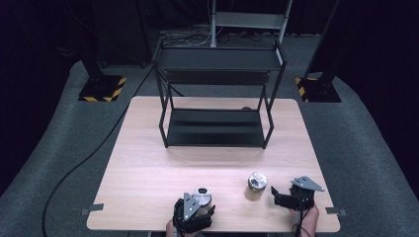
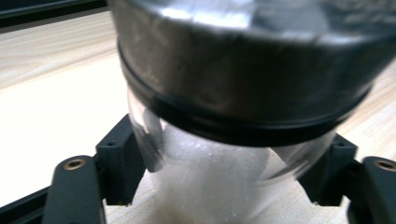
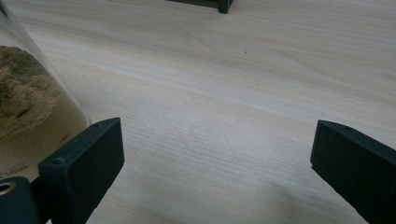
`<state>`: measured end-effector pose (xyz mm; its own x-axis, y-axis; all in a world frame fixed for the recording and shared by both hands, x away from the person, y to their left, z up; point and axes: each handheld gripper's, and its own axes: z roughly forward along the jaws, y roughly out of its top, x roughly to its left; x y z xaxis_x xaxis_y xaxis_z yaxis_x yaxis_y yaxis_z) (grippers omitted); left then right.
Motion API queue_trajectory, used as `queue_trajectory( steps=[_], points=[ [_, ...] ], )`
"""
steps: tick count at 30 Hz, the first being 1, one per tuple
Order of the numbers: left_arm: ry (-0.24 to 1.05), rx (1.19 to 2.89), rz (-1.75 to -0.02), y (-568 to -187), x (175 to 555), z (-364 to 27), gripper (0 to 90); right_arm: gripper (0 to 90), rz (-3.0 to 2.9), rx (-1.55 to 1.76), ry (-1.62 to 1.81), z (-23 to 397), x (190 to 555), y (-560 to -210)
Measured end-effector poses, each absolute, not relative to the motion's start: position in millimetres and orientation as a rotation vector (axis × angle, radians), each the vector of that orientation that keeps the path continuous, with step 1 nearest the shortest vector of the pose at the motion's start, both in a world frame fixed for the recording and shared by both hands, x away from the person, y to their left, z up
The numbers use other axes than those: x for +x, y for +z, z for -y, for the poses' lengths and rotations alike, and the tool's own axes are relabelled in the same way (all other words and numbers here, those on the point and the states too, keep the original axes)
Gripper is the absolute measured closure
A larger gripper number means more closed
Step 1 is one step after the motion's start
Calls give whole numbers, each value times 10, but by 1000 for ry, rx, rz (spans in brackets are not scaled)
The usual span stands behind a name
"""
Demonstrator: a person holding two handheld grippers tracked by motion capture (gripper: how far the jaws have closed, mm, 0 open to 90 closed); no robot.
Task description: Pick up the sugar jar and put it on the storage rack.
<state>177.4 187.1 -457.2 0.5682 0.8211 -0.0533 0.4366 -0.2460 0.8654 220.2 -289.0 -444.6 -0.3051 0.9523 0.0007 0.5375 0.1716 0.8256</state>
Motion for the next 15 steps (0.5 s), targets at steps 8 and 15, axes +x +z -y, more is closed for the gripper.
queue_trajectory(
  steps=[8,15],
  points=[
    [545,1871,-992,-4617,1757,-1886,299,21,-1916,1400,1019,2894,2195,-4451],
    [545,1854,-983,-4651,1750,-1919,301,21,-1913,1399,1022,2896,2189,-4454]
  ],
)
